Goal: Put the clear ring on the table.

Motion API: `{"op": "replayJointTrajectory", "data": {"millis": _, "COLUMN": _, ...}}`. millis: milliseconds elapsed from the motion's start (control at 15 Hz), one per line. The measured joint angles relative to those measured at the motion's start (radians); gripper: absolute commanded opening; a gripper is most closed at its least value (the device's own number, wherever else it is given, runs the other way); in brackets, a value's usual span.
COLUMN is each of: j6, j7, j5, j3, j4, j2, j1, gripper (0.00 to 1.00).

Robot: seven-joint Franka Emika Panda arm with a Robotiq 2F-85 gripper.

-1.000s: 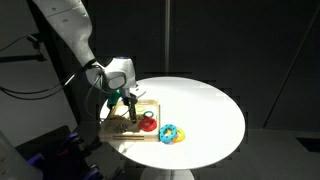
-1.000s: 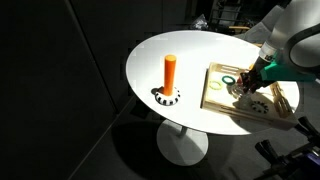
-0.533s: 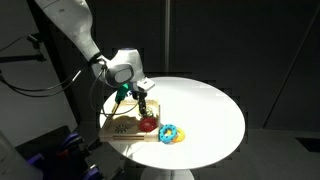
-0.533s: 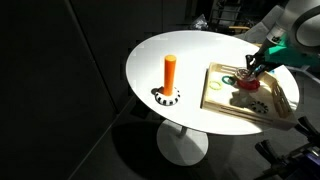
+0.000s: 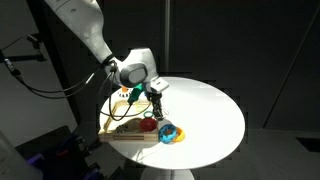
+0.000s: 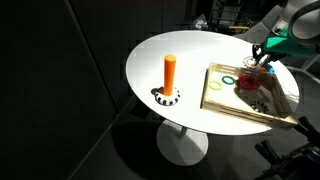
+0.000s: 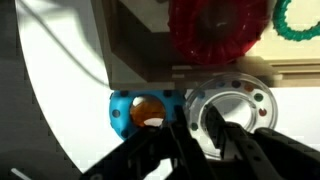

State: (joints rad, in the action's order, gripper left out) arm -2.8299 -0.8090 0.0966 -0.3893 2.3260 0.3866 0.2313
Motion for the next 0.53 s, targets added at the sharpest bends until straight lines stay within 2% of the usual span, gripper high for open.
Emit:
{"op": "replayJointTrajectory", "data": {"millis": 133, "j6": 0.01, "j7": -0.032, "j5": 0.002, "j3": -0.019, "j4": -0.039, "j2": 0.04, "j1": 0.0, "gripper": 0.09}}
{"op": "replayJointTrajectory", "data": {"millis": 200, "j6": 0.015, "j7": -0.045, "j5": 0.002, "j3": -0.026, "j4": -0.057, "j2": 0.059, "j1": 0.0, "gripper": 0.36}}
{"op": "replayJointTrajectory", "data": {"millis": 267, "j6": 0.021, "j7": -0.058, "j5": 0.002, "j3": -0.032, "j4": -0.073, "j2": 0.078, "j1": 0.0, "gripper": 0.54}}
{"op": "replayJointTrajectory", "data": {"millis": 533, "j6": 0.052, "j7": -0.077, "j5": 0.002, "j3": -0.037, "j4": -0.109, "j2": 0.119, "j1": 0.001, "gripper": 0.83}}
